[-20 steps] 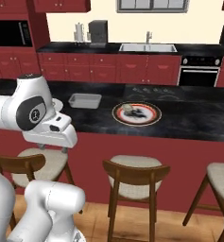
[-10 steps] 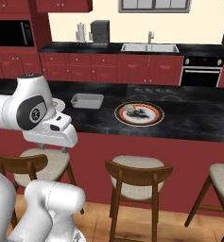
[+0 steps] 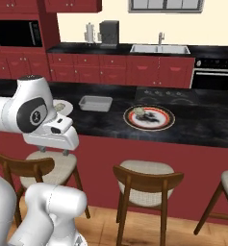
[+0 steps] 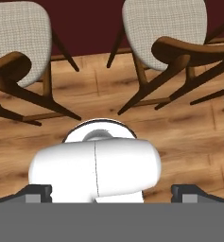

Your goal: Place two dumplings into each of the tupperware containers and then place the containers in the fridge.

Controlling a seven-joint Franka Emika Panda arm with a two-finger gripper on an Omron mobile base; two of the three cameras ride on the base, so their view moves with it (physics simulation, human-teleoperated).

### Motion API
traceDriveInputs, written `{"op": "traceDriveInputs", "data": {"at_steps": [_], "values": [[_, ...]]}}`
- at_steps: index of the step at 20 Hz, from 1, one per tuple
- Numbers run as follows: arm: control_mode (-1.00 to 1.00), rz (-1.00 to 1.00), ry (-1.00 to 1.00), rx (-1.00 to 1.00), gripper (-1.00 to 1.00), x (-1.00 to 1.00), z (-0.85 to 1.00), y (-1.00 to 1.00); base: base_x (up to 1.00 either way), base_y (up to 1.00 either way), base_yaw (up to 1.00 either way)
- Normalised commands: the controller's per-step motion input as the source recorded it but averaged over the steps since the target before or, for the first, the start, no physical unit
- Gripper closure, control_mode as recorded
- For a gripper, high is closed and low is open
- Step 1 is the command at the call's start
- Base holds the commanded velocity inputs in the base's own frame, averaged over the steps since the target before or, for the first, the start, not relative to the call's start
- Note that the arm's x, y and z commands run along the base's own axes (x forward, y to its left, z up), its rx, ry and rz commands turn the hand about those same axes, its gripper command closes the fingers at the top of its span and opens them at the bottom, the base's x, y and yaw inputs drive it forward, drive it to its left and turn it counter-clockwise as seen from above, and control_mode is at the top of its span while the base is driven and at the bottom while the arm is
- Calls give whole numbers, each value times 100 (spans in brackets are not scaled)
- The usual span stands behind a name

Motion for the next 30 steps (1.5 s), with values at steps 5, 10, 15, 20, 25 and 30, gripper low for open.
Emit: {"op": "traceDriveInputs", "data": {"at_steps": [5,10,15,20,25,30], "values": [[100,0,0,0,-100,0,0,0,100,29,0],[100,0,0,0,-100,0,0,0,14,3,0],[100,0,0,0,-100,0,0,0,0,0,0],[-100,0,0,0,-100,37,2,-4,0,0,0],[-100,-7,4,0,-100,100,20,-46,0,0,0],[-100,-12,6,3,-100,100,7,-76,0,0,0]]}}
